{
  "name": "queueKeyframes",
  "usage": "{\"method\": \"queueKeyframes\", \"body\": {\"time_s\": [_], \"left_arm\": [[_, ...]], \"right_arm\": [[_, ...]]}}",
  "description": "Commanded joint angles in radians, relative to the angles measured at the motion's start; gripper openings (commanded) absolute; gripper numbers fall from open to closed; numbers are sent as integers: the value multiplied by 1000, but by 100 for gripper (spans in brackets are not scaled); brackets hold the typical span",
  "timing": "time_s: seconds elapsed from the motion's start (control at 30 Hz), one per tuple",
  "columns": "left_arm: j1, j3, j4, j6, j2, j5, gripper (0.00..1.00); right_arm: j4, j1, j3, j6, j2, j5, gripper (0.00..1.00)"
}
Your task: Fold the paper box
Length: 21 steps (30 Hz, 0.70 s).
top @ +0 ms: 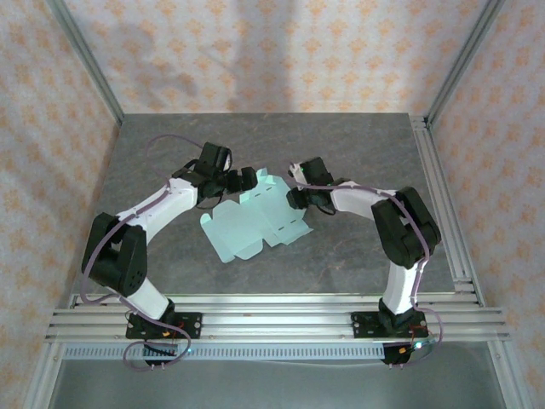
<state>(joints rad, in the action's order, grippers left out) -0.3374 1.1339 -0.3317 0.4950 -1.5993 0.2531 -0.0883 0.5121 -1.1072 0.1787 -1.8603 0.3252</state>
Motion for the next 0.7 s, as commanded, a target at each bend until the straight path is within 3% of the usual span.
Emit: {"method": "queueKeyframes", "body": {"time_s": [0.0, 0.4, 0.67], "left_arm": [[9, -2, -9, -25, -7, -4, 100], [9, 4, -36, -42, -10, 5, 100], [10, 9, -33, -39, -10, 9, 100]], "right_arm": [[60, -1, 25, -14, -3, 57, 37], [-6, -3, -33, 29, -66, 74, 24], [-21, -3, -34, 60, -42, 84, 0]]}}
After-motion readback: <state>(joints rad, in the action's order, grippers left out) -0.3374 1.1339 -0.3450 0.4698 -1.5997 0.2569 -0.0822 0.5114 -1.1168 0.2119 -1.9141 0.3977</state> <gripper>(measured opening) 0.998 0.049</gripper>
